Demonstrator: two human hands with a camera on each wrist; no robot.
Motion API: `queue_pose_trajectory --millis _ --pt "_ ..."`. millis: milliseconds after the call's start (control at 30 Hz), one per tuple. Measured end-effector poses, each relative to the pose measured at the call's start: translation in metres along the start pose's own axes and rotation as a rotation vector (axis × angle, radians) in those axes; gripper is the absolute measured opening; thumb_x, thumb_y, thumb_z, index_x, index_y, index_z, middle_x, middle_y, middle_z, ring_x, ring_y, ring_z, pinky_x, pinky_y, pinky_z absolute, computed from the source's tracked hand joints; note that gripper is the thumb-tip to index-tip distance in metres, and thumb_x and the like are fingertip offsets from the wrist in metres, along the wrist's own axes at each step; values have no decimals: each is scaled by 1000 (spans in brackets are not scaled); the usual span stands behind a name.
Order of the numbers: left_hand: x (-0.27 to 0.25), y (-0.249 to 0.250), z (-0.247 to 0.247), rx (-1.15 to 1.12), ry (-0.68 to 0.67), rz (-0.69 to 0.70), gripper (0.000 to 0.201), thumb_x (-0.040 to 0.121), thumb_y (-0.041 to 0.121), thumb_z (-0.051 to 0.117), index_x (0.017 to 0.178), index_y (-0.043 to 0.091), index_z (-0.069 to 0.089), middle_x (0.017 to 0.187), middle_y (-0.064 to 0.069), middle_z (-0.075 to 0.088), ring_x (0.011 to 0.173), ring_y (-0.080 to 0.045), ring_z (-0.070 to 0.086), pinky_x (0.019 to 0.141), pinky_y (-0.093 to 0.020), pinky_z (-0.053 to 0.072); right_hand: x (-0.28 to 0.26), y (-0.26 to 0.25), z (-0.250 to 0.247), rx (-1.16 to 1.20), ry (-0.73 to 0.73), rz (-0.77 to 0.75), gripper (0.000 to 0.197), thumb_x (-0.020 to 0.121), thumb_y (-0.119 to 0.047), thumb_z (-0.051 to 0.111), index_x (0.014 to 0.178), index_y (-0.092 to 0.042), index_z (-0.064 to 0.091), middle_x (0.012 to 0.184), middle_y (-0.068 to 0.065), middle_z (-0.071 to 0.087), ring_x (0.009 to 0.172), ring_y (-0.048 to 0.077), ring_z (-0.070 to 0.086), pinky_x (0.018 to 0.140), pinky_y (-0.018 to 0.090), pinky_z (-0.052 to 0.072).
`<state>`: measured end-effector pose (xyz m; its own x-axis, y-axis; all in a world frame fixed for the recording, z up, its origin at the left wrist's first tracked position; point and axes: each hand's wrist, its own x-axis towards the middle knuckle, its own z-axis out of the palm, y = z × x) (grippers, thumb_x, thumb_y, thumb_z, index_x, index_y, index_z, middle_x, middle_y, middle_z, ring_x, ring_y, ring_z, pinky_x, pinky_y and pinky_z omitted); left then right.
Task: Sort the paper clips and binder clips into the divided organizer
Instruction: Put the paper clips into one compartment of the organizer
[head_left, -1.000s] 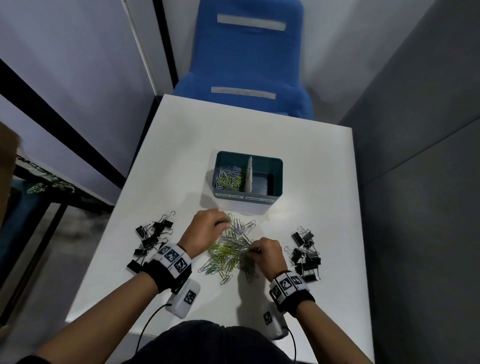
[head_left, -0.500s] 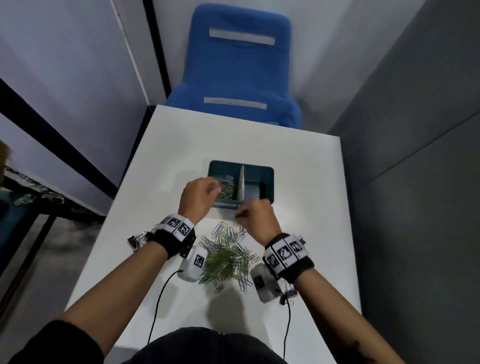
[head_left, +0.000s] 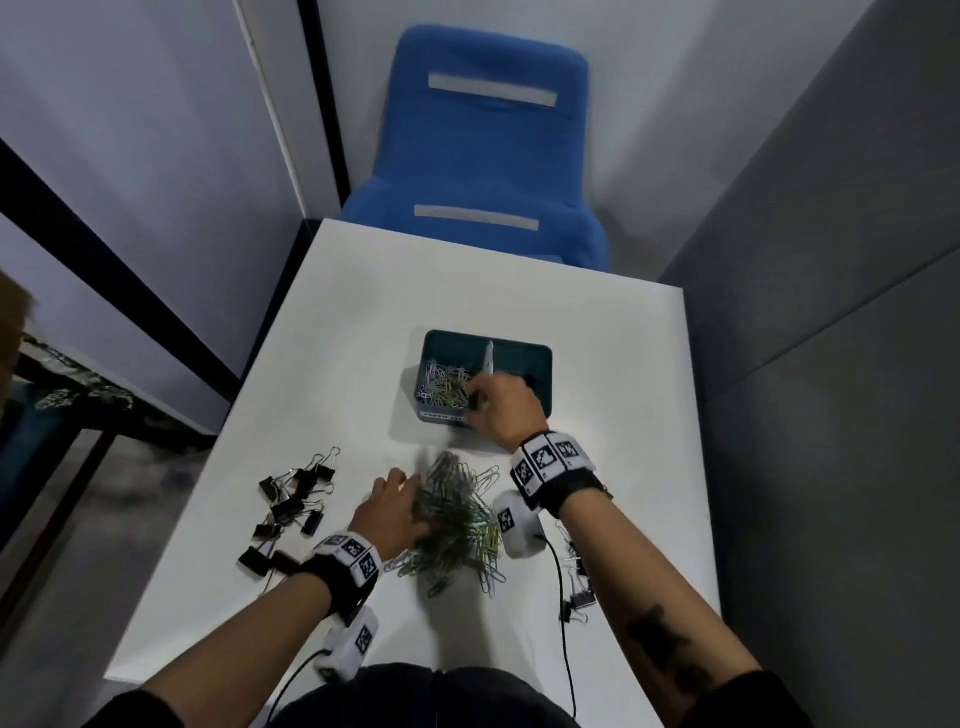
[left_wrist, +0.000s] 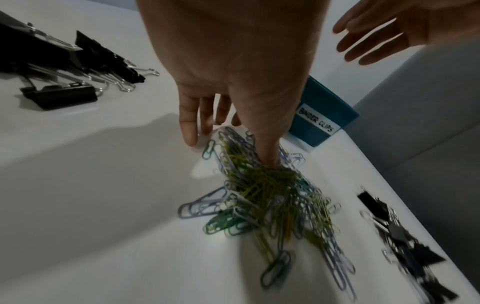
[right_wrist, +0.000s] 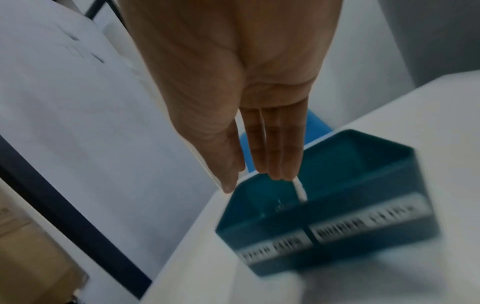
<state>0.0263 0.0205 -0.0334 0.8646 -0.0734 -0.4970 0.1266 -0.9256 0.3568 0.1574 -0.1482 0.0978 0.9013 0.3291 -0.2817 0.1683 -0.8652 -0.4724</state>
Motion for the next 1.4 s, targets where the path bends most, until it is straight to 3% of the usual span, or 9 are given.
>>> queue_pose_trajectory --millis 67,167,300,433,600,800,1033,1267,1400 --pt "-3 6 4 46 -36 64 86 75 52 68 145 23 27 135 -5 34 121 -26 36 87 -41 47 -19 14 26 -65 -155 30 35 82 -27 72 115 -17 62 115 9 63 104 28 62 87 40 53" --pt "-9 14 9 168 -85 160 96 70 49 74 146 22 23 139 -8 30 123 -28 33 80 -41 49 -48 37 68 -261 -401 75 79 75 -23 78 141 -21 34 143 14 35 122 34 46 95 47 48" --pt "-12 14 15 250 -90 202 98 70 38 78 147 19 21 142 -10 28 126 -31 32 77 -40 49 -76 54 106 -309 -421 25 91 72 -14 77 143 -30 22 142 14 28 125 38 35 87 50 51" --pt "-13 18 14 188 -34 213 63 79 25 72 132 19 38 124 -8 38 110 -30 47 73 -42 51 -89 55 129 -254 -255 -7 68 79 -12 67 135 -26 32 130 11 35 119 34 38 73 45 53" --pt "-18 18 18 137 12 277 59 81 11 67 128 25 33 110 -8 47 90 -30 57 65 -39 49 -87 51 136 -188 -231 7 59 77 -13 68 129 -19 41 124 13 41 110 34 43 72 44 51" --pt "-20 21 11 130 46 308 28 81 7 63 106 11 52 102 -10 52 83 -32 58 60 -38 46 -85 52 125 -110 -182 15 27 85 -7 53 111 -11 58 104 16 53 87 38 60 71 37 46" --pt "-25 22 -7 -80 152 347 23 80 8 68 101 12 59 98 -3 55 75 -26 59 61 -34 49 -84 65 111 -46 -239 27 16 85 -15 61 96 -11 72 95 12 70 89 31 62 78 35 51" --pt "-28 50 -64 -343 248 343 16 89 18 64 105 16 62 100 7 54 84 -12 57 73 -27 51 -97 75 98 11 -178 7 16 86 -22 63 90 -13 75 88 10 73 84 28 63 67 23 34" --pt "-6 71 -110 -388 391 356 22 88 17 66 109 17 62 104 7 56 87 -6 55 78 -15 44 -99 67 81 45 -159 -5 12 82 -17 65 86 -12 76 85 9 74 81 26 65 69 23 41"
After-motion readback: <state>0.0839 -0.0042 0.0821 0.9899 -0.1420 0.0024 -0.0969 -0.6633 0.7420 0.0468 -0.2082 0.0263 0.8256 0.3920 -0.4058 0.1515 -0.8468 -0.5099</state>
